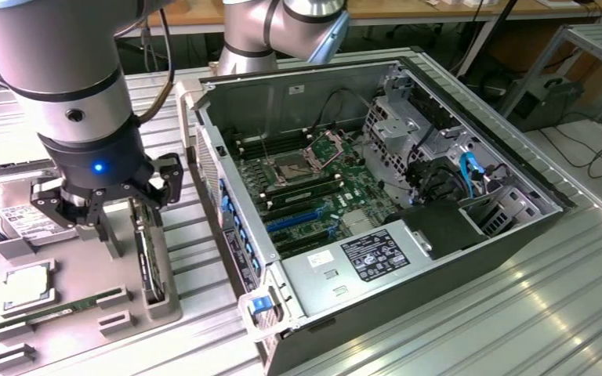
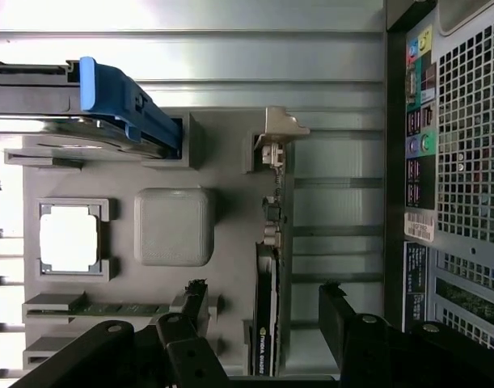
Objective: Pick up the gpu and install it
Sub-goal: 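Pick up the gpu and move the gpu toward the slot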
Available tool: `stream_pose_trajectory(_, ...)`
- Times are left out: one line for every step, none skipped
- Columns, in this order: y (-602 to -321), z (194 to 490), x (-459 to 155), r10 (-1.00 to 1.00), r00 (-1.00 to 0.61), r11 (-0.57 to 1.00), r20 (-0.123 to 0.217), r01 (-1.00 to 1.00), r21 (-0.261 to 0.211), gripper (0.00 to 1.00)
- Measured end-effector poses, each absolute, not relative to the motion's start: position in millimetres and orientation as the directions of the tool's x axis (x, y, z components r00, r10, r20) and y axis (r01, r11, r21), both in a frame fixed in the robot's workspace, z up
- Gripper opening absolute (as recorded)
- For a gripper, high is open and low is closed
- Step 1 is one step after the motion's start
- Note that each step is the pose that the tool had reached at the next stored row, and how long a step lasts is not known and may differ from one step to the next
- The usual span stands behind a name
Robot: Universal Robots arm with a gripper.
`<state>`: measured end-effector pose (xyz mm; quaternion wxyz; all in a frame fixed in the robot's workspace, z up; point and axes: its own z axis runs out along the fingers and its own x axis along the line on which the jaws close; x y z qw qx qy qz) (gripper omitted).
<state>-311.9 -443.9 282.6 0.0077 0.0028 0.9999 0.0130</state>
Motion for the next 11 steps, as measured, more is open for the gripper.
stream_pose_trajectory(-443.9, 281.3, -311.9, 0.006, -1.000, 1.000, -0.015, 0.005, 0.026, 0.66)
stream_pose_trajectory(-443.9, 279.9, -311.9, 0.006, -1.000, 1.000, -0.015, 0.005, 0.026, 0.66)
stream_pose_trajectory(-443.9, 278.6, -311.9, 0.006, -1.000, 1.000, -0.015, 0.005, 0.026, 0.66)
stream_pose_trajectory(-443.9, 277.2, -311.9, 0.006, -1.000, 1.000, -0.015, 0.005, 0.026, 0.66)
stream_pose_trajectory(-443.9, 275.6, -311.9, 0.006, -1.000, 1.000, -0.015, 0.005, 0.026, 0.66)
stream_pose_trajectory(-443.9, 274.0, -311.9, 0.006, -1.000, 1.000, -0.015, 0.005, 0.026, 0.66)
stream_pose_trajectory(-443.9, 272.2, -311.9, 0.006, -1.000, 1.000, -0.015, 0.005, 0.026, 0.66)
stream_pose_trajectory(-443.9, 270.8, -311.9, 0.006, -1.000, 1.000, -0.015, 0.005, 0.026, 0.66)
stream_pose_trajectory(-443.9, 269.3, -311.9, 0.006, -1.000, 1.000, -0.015, 0.005, 0.026, 0.66)
stream_pose_trajectory(-444.0, 267.9, -311.9, 0.006, -1.000, 1.000, -0.015, 0.005, 0.026, 0.66)
stream_pose_trajectory(-444.0, 266.6, -311.9, 0.006, -1.000, 1.000, -0.015, 0.005, 0.026, 0.66)
